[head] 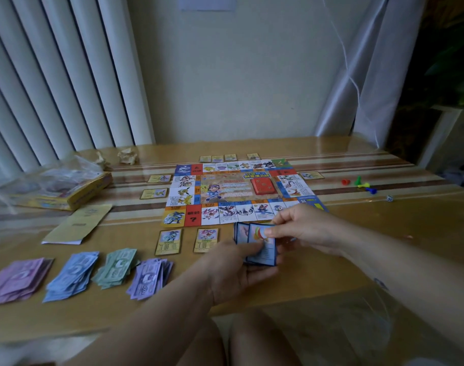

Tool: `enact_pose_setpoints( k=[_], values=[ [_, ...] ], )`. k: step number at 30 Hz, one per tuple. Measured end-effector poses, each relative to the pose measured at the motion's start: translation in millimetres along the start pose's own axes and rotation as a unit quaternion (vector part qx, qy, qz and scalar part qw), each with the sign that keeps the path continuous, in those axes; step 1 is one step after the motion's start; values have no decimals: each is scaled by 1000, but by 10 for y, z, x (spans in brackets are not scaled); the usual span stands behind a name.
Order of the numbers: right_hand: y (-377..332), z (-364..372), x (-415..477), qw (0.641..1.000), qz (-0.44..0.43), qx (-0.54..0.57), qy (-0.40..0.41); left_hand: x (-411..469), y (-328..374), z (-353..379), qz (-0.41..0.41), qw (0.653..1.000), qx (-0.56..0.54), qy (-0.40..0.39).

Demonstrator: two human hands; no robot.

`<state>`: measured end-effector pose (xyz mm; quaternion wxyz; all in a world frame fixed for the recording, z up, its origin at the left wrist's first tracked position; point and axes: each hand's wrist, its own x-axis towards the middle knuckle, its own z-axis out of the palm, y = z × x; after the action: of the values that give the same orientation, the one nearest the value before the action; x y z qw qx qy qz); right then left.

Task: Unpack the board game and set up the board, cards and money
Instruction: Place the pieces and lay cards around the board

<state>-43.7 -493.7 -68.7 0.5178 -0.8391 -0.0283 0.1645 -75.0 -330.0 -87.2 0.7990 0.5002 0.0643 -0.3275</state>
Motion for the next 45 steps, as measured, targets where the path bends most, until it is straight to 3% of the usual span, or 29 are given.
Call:
enact_pose_setpoints(
  k=[15, 19, 23, 27, 29, 34, 39, 45],
  values=[
    [-108, -126, 248, 997, 50, 66, 0, 182, 312, -118, 40, 996, 52, 63],
    [-99, -122, 353, 983, 69, 168, -10, 386, 495, -77, 65, 993, 45, 88],
    [-76, -272, 518, 969, 52, 238, 43, 613, 662, 41, 66, 994, 44, 78],
    [-43, -869, 787, 939, 20, 300, 169, 862, 809, 98, 61, 995, 42, 65],
    [93, -1220, 942, 947, 33, 233, 218, 968, 883, 138, 57, 996, 32, 63],
    [521, -1742, 1150, 961, 81, -83, 251, 1205, 969, 292, 45, 996, 9, 72],
    [697, -1780, 1245, 946, 86, -208, 232, 1392, 962, 320, 48, 997, -34, 55],
    [697, -1748, 1231, 927, 94, -270, 241, 1516, 928, 282, 63, 994, -83, 30]
  ],
)
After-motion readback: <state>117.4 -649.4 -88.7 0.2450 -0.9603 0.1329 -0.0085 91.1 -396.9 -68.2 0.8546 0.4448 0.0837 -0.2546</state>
